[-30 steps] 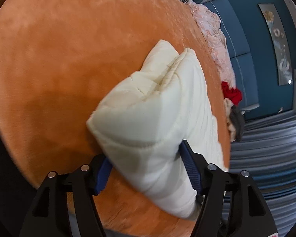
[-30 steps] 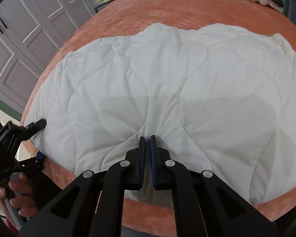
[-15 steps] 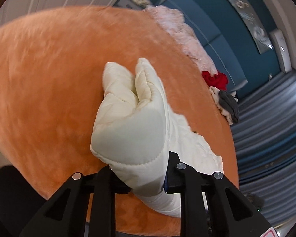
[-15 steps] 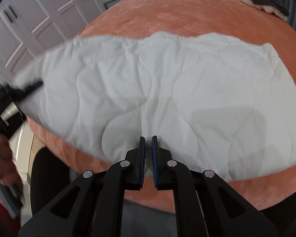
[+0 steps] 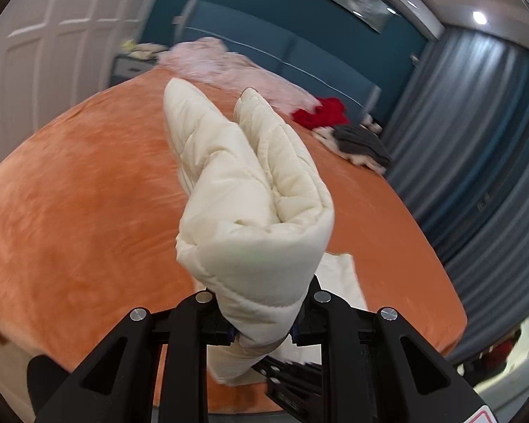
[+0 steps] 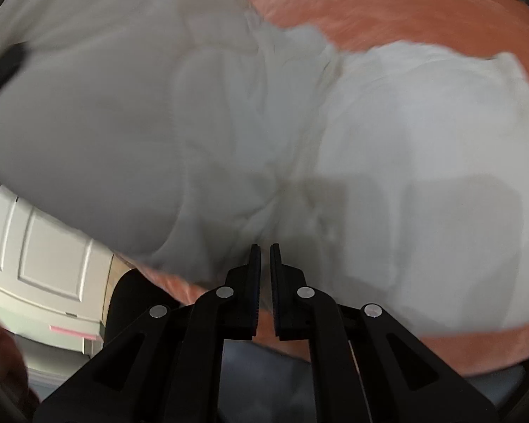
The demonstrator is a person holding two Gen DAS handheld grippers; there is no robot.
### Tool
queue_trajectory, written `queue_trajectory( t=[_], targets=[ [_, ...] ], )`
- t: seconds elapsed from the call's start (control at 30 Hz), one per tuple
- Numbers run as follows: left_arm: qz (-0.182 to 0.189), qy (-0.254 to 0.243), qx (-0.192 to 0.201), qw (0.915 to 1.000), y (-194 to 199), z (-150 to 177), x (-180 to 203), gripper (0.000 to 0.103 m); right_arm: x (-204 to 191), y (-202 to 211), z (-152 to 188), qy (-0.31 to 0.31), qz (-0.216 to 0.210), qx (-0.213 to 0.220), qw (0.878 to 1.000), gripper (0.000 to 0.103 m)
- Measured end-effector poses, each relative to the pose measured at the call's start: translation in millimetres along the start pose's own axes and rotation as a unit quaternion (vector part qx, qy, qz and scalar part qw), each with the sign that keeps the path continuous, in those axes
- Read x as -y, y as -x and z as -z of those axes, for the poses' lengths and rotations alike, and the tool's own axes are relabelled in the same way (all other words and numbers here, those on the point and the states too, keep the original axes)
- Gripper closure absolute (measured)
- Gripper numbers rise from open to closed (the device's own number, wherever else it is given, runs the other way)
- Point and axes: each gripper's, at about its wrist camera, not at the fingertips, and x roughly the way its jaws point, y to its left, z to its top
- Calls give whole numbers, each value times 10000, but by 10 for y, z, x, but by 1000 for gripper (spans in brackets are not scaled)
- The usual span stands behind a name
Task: Fold large clothes
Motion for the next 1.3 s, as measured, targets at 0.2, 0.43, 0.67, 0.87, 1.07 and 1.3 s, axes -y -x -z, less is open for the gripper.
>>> queue_trajectory(
  t=[0.2,0.43,0.67,0.87,1.07,1.3],
  targets=[
    [211,-496,-368,9979,-498,92,631,86,561,720,258,-328,496,339,9977,97],
    [105,-784,-1101,9908,-1139,506,1183,86,1110,1028,474,-741,913,379,9923,97],
    [-137,-799,-1404,9868,-1420,851,1268,74,1339,1208,587,-911,1142,421,9884,87],
    [154,-716,-1430,9870,-1043,829,1208,41,1171,1676,336,-671,1341,1026,9834,61],
    [122,-327,-1208,9921,-470,732,778,21,823,1985,-180,-242,1090,1585,9810,37],
    [-488,580,-1607,9841,-570,900,119,21,500,1533,-625,43,893,1111,9898,33]
  ],
)
